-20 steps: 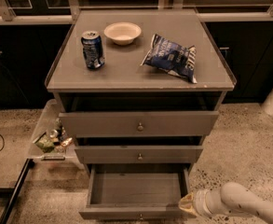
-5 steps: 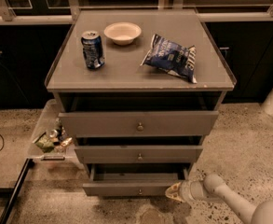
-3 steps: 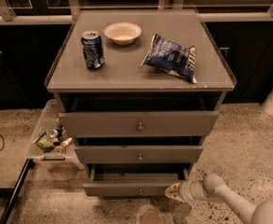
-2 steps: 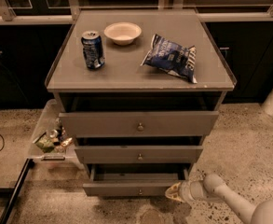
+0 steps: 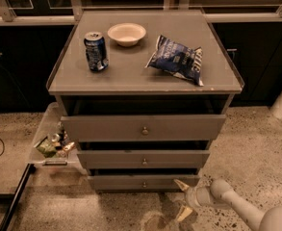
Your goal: Close bottom drawer
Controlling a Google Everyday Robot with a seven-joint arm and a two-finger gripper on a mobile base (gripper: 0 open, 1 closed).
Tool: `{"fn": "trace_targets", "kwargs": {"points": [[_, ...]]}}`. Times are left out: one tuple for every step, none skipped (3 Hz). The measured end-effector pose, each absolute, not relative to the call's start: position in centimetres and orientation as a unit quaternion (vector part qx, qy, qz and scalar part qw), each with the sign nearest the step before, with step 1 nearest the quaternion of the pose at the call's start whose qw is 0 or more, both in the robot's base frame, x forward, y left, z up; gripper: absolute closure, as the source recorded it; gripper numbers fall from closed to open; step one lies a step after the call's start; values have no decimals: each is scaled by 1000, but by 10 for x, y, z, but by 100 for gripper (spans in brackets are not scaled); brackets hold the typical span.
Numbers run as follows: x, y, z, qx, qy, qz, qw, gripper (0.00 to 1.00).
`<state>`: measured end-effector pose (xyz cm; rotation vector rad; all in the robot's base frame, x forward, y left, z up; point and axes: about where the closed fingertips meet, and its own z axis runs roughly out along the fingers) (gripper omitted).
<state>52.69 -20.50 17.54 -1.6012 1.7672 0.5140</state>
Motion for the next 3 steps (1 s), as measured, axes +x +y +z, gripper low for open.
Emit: {"fn": "trace_targets", "kwargs": {"points": [[527,-205,175,-616,680,198,344,0],[517,-207,183,-619,681,196,339,0],[502,-215,207,-628,681,184,328,0]]}}
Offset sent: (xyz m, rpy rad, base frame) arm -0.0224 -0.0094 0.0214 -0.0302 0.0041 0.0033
